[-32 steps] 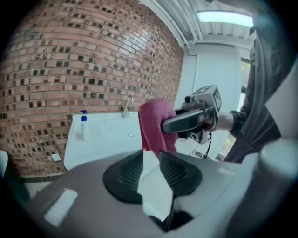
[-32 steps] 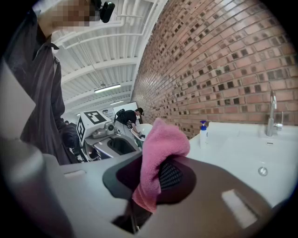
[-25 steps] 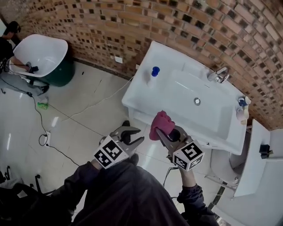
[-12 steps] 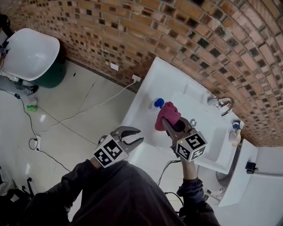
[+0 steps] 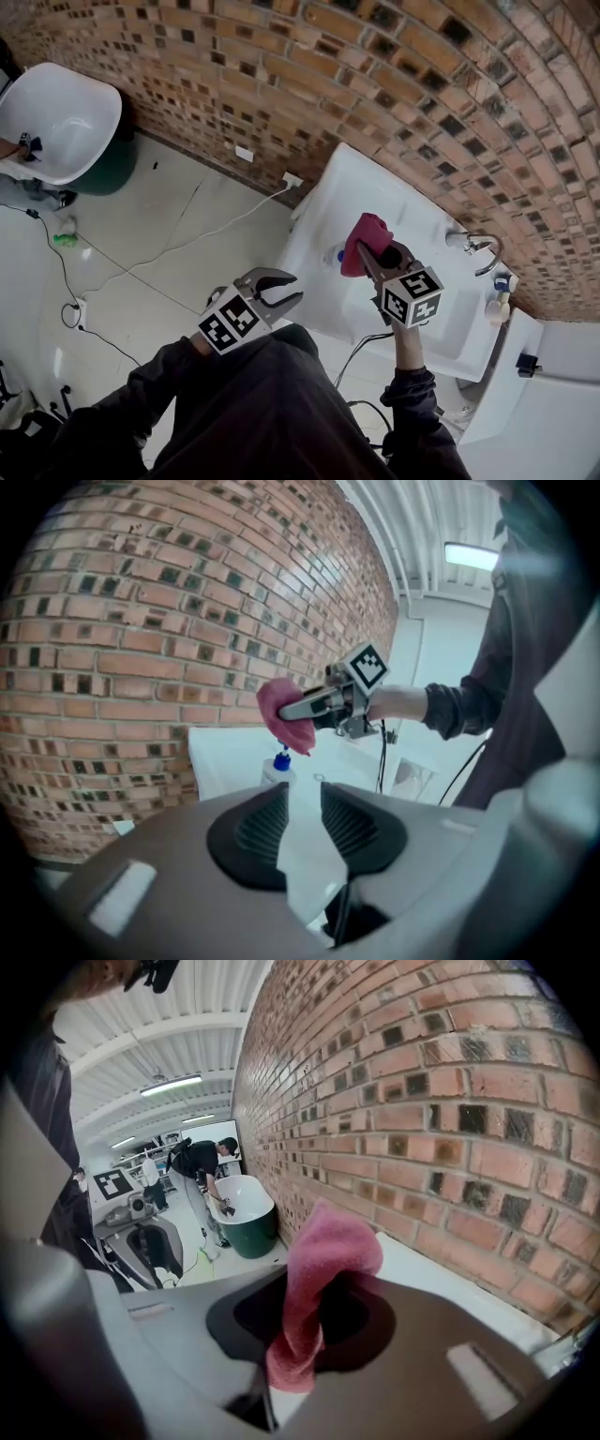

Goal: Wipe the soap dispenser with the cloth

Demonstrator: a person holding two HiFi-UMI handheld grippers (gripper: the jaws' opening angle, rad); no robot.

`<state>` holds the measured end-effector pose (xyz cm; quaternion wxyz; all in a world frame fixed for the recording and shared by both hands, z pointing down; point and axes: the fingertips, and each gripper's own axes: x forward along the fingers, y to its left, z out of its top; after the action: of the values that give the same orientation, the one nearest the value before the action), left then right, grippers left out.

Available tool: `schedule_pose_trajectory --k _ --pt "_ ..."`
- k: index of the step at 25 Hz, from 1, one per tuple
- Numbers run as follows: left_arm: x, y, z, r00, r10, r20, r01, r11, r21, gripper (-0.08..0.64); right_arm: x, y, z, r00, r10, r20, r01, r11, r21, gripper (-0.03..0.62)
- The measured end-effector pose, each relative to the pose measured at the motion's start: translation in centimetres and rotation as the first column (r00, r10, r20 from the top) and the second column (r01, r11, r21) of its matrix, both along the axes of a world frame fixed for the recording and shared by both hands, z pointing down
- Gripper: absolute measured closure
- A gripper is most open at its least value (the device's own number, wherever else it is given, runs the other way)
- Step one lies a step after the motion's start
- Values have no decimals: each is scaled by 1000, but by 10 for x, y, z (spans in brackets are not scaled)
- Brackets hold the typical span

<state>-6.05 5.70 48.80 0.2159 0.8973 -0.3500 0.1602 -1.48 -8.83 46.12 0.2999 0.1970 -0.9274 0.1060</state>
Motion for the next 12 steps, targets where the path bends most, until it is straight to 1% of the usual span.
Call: schedule_pose_trajectory --k 6,9,12 --pt "-7 -7 1 1000 22 -13 -22 1000 -3 451 1 15 -1 1000 13 3 -13 1000 4 529" --pt "-1 -7 1 999 41 -20 -41 999 -2 451 9 33 3 1000 15 2 -15 1000 -17 529" --pt "7 -7 1 998 62 -23 -62 998 0 451 17 52 11 1000 25 13 -24 998 -57 529"
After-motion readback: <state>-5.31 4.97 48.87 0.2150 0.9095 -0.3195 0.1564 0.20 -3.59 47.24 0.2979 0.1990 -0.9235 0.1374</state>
